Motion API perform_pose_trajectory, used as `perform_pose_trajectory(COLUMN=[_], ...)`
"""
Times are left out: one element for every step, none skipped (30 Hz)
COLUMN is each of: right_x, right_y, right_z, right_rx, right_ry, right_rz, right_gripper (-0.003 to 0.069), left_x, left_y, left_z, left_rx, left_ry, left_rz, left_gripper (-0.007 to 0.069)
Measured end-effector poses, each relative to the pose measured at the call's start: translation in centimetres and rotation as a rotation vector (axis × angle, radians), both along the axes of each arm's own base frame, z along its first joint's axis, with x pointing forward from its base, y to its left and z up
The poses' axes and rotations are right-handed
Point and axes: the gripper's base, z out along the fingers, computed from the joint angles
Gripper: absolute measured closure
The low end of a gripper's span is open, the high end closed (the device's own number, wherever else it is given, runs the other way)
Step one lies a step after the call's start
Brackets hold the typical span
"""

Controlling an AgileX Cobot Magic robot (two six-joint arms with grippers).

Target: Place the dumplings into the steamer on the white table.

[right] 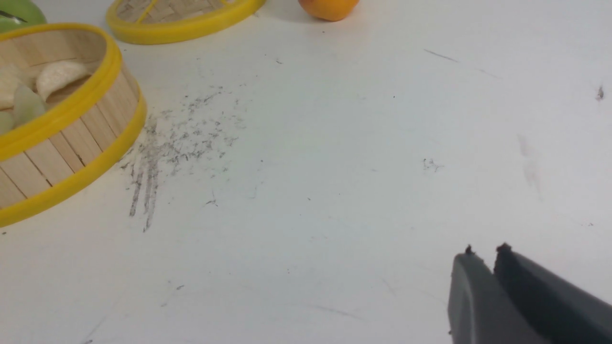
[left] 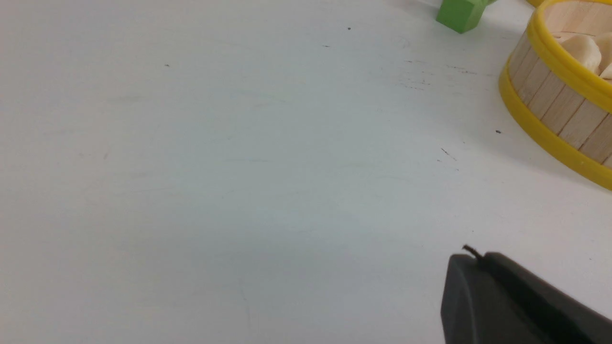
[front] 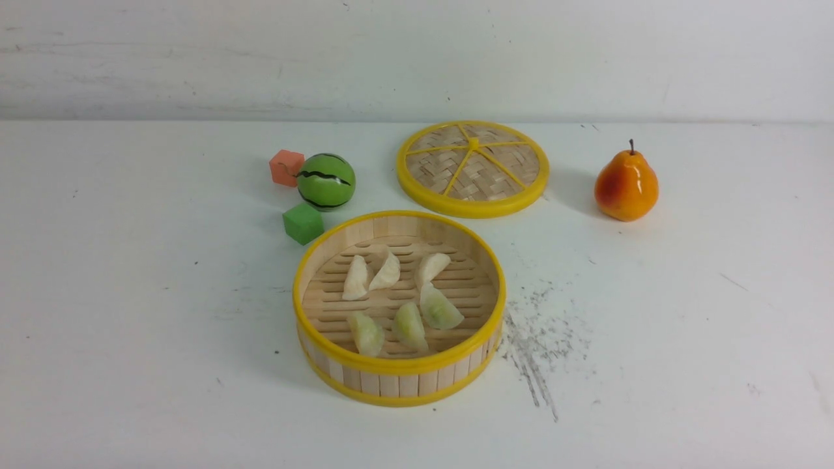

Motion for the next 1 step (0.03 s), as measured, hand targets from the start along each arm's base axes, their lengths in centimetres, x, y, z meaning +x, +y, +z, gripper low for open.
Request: perform_pose_trajectory(right_x=[0.00], right_y=[0.00], right_z=[0.00], right_rx=[0.000], right_ry=[0.000], right_rz=[0.000], right_gripper=[0.0592], left_x=[0.00], left_y=[0.00], left_z=[0.00], left_rx=[0.000], left_ry=[0.000], left_rz=[0.000], left_gripper=[0.0633])
